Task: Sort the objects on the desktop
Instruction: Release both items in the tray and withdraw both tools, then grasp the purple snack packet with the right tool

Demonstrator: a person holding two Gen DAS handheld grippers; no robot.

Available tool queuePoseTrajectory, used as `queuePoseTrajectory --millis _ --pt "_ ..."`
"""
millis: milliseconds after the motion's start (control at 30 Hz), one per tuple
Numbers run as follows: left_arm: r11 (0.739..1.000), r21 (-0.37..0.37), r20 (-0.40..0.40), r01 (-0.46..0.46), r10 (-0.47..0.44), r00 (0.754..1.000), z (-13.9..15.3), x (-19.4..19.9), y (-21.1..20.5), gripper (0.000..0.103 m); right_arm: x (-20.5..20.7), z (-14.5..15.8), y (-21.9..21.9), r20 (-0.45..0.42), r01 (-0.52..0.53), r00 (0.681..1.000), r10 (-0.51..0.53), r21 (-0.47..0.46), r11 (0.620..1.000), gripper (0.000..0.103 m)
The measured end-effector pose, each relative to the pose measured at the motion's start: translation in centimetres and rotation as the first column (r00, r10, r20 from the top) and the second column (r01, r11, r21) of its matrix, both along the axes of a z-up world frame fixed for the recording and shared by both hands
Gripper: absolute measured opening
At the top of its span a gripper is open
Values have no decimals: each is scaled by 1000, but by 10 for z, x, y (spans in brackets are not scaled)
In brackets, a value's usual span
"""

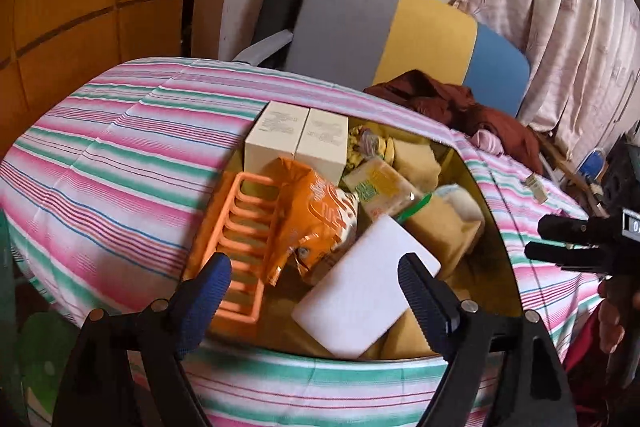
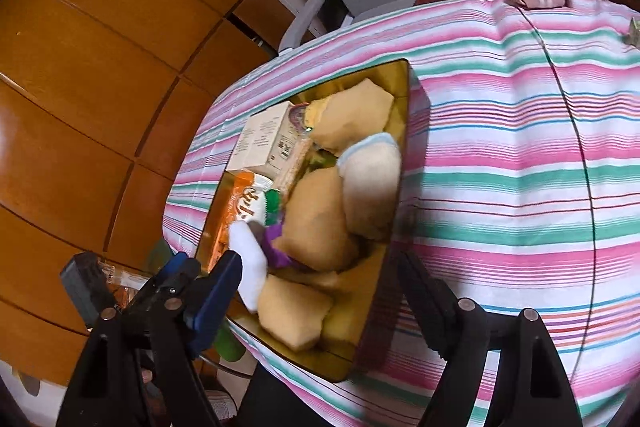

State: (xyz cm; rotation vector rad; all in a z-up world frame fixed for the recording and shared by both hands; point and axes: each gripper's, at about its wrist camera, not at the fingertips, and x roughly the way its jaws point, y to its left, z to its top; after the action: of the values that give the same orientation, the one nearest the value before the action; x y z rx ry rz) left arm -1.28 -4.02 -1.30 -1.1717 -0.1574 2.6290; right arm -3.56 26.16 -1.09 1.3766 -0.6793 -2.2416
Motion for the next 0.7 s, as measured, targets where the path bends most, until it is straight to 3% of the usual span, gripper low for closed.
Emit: queuePoseTrajectory --millis 233,500,700 --pt "992 -45 -37 122 -124 992 12 14 58 86 4 -2 31 25 -4 1000 1 100 995 85" --pt "958 -49 -53 282 -284 957 25 23 130 86 2 2 119 46 107 992 -121 228 968 90" --pt "942 -45 -56 333 -335 941 29 22 180 86 -10 4 209 44 223 964 -261 401 889 90"
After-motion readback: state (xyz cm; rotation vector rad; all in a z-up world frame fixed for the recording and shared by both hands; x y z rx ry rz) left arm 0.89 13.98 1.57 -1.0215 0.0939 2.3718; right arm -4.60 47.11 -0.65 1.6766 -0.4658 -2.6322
